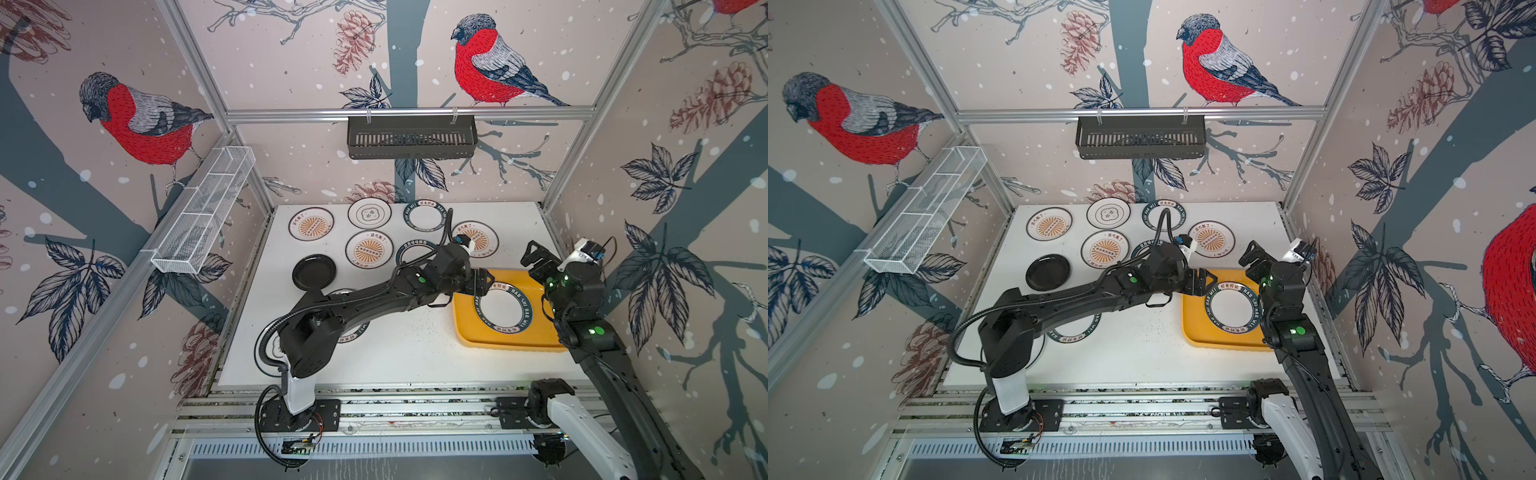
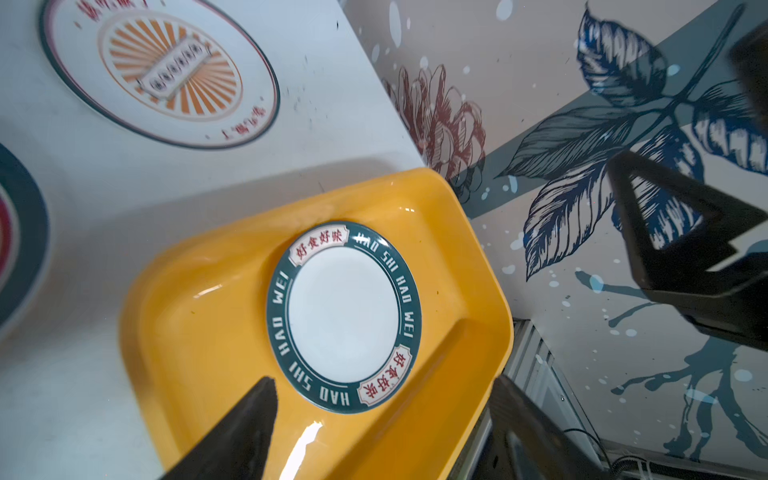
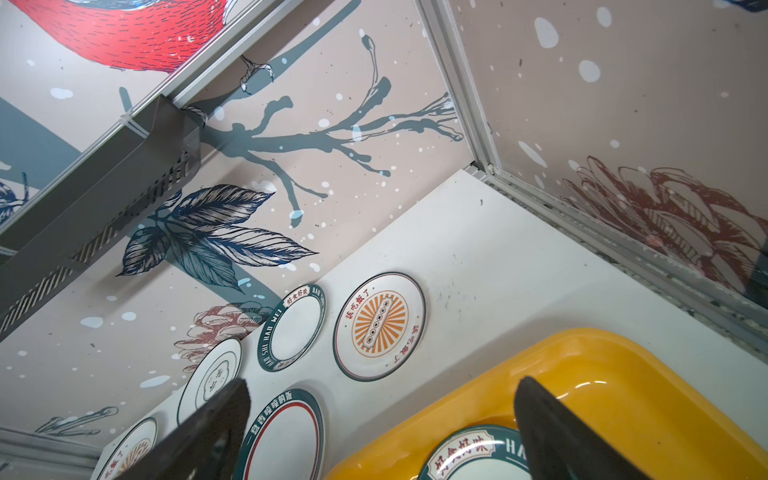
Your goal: Place the plates into the plastic bin on the countertop
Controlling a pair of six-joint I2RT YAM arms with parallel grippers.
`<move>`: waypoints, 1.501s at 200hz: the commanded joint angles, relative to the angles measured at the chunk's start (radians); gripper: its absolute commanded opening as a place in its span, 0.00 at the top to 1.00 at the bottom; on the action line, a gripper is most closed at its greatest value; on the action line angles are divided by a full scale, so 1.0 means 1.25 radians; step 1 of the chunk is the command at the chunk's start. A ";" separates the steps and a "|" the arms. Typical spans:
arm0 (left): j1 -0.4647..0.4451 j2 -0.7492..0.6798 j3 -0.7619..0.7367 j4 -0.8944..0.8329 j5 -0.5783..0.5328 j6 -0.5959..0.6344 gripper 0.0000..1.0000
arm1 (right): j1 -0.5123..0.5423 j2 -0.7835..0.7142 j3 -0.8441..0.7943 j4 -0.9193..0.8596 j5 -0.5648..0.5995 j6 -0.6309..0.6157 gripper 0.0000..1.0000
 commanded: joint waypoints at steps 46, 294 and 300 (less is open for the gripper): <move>0.102 -0.171 -0.151 0.073 0.000 0.164 0.05 | 0.003 0.145 0.080 0.020 -0.112 -0.042 0.00; 0.367 -0.018 -0.201 0.444 0.278 0.085 0.04 | -0.184 1.064 0.629 -0.100 -0.500 -0.099 0.19; 0.368 -0.013 -0.196 0.444 0.281 0.082 0.04 | -0.185 1.076 0.635 -0.099 -0.506 -0.098 0.22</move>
